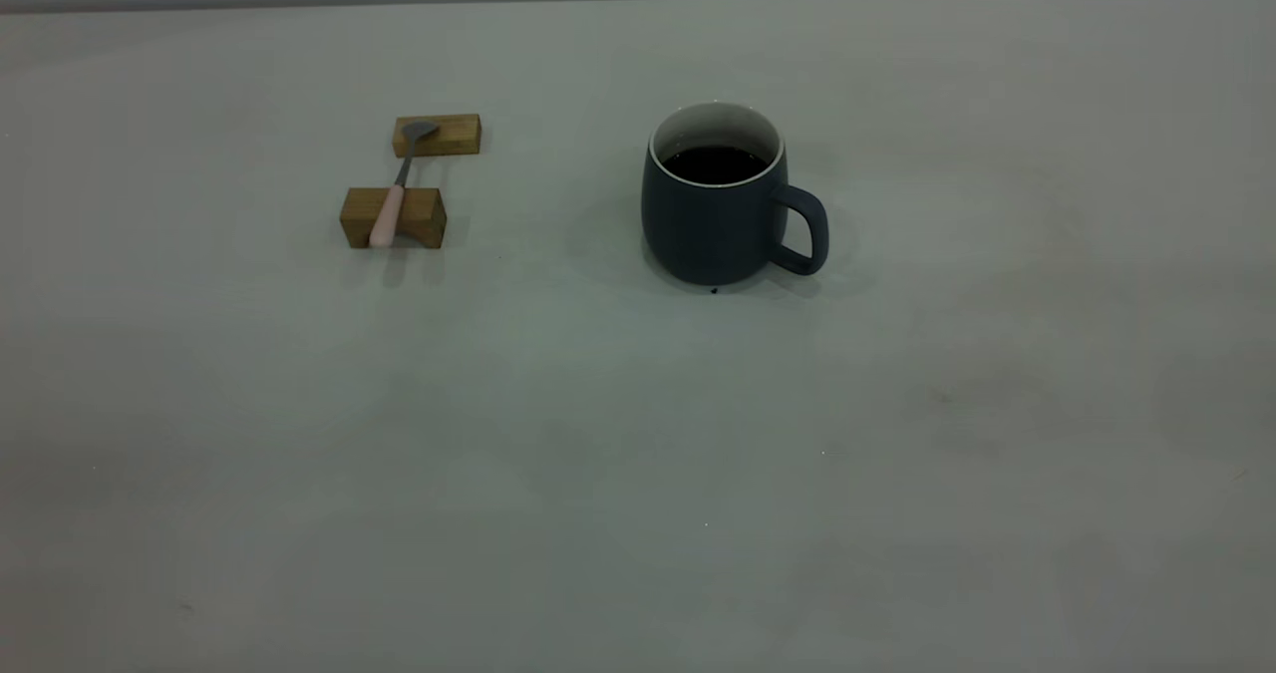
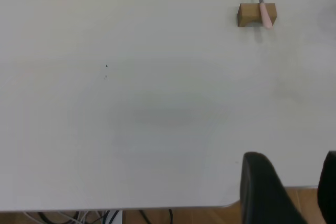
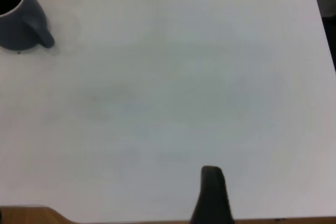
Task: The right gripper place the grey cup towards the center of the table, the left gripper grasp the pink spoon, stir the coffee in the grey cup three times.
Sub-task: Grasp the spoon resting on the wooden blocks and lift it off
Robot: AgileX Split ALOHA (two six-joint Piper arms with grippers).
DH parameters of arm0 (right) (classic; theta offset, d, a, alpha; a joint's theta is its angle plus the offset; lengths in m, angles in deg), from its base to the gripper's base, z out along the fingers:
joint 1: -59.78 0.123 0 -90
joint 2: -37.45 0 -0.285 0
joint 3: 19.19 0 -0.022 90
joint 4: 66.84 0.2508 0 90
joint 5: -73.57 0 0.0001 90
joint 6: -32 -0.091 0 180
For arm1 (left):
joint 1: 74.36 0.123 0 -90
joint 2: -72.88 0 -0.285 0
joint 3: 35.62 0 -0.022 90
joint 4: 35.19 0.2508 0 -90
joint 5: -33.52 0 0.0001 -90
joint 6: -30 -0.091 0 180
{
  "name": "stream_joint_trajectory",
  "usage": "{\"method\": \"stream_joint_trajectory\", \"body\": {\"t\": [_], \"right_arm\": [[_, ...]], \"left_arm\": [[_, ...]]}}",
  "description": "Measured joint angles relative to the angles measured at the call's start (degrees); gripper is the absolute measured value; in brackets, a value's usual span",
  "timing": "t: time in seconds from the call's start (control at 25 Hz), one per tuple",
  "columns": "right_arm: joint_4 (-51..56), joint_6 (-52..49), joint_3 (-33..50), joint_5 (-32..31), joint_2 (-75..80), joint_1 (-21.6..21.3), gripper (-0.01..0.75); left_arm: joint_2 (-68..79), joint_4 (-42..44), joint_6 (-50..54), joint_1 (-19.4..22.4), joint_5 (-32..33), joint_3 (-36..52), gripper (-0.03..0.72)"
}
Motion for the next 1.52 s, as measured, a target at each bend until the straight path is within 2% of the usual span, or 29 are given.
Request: {"method": "stream_joint_trajectory", "body": {"t": [0.64,1.52], "right_arm": [[0.5,0.0,0.2,1.0,-4.7,0.0,0.610],[0.5,0.5,0.2,1.0,-4.7,0.0,0.339]], "left_arm": [[0.0,0.0,0.0,0.0,0.0,0.0,0.339],[0.0,0.0,0.0,0.0,0.0,0.0,0.339]]}}
